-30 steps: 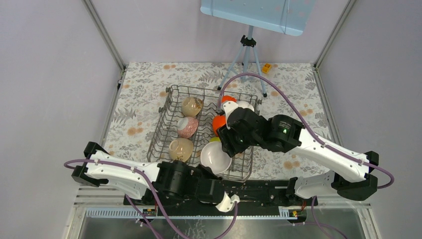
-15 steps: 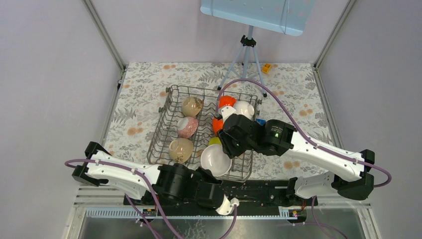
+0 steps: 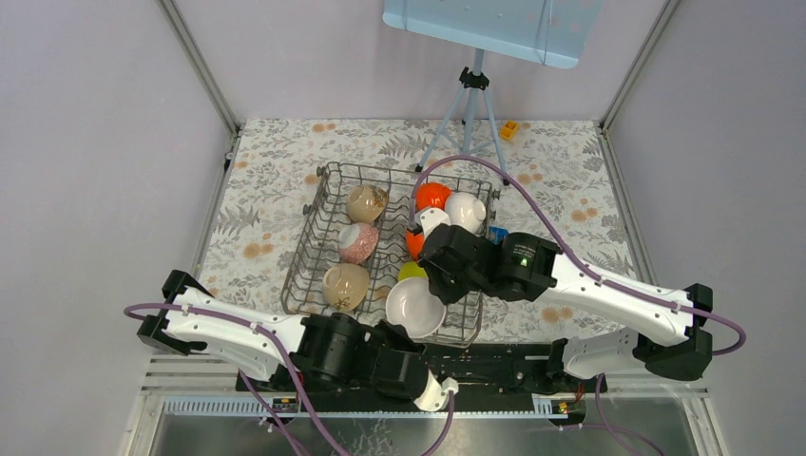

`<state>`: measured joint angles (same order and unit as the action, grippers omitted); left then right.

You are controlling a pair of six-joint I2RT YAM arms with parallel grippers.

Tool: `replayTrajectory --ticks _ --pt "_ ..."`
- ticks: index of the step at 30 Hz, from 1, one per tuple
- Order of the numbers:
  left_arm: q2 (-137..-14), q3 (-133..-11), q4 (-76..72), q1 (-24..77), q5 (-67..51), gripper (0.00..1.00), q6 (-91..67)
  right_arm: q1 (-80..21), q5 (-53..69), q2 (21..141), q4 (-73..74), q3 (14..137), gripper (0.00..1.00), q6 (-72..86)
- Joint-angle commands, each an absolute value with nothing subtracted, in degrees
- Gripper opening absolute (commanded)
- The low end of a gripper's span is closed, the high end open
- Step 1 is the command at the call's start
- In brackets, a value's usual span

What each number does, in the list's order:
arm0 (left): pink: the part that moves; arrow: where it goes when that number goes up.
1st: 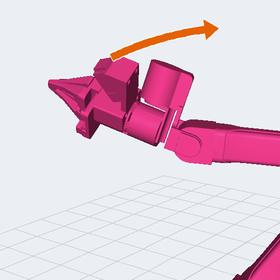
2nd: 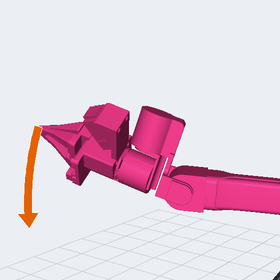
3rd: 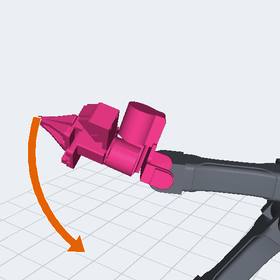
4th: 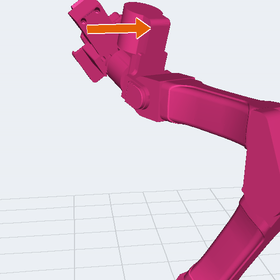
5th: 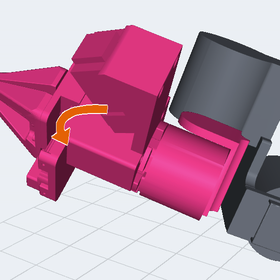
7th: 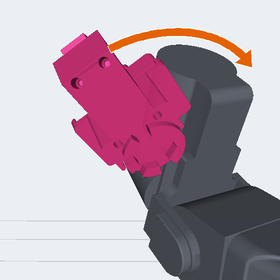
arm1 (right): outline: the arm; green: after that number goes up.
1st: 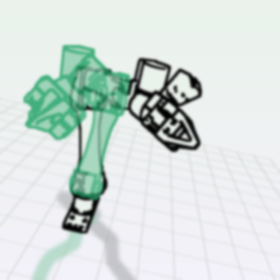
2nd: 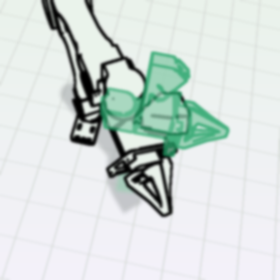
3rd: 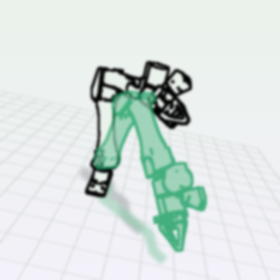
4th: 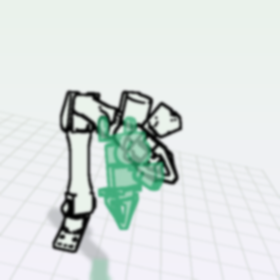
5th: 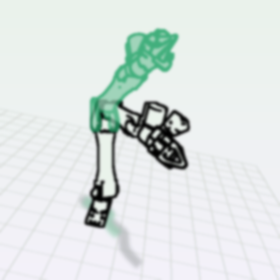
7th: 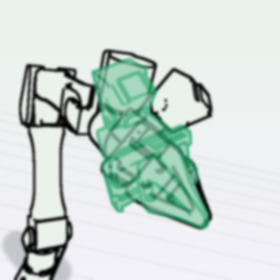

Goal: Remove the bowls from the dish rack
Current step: Place the bowl at the center of the board.

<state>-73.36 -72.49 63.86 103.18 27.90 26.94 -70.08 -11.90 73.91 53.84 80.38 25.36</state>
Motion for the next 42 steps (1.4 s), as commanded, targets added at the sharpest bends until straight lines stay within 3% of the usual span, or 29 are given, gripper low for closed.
replayTrajectory --ticks 1,4,6,12,13,14,25,33,38,42 --pt "-73.2 -74.0 61.4 103.6 29.4 0.00 24.2 -70.4 -14.1 73.7 53.7 80.2 0.00 26.7" --pt "-72.8 -74.2 59.9 103.6 30.1 0.00 21.9 -70.4 -14.2 73.3 53.5 79.7 0.00 27.2" --pt "-72.5 -74.7 59.3 103.6 30.6 0.09 19.9 -70.4 -14.8 72.9 53.1 79.3 0.00 27.7" --pt "-70.9 -75.5 58.4 103.6 32.5 0.63 15.4 -70.4 -18.9 71.2 52.7 79.7 0.00 29.5" --pt "-70.4 -75.5 58.2 103.6 32.9 0.84 14.9 -70.4 -19.7 70.8 52.8 80.0 0.00 29.8" --pt "-70.1 -75.4 58.1 103.6 33.2 0.97 14.3 -70.4 -20.4 70.4 52.8 80.2 0.00 30.1" --pt "-63.8 -78.2 57.2 103.5 42.5 0.99 1.6 -70.3 -37.1 62.1 54.2 77.1 0.00 34.4" --pt "-57.0 -74.8 38.0 102.2 46.7 0.99 -12.1 -69.4 -44.0 57.7 52.9 70.5 0.00 38.8" --pt "-52.6 -66.3 20.4 92.2 37.4 0.99 -23.5 -68.7 -43.0 58.0 51.2 67.8 0.00 40.3" --pt "-57.1 -68.7 24.6 81.9 34.7 0.99 -39.4 -68.2 -42.0 57.9 48.9 66.2 0.00 40.9"
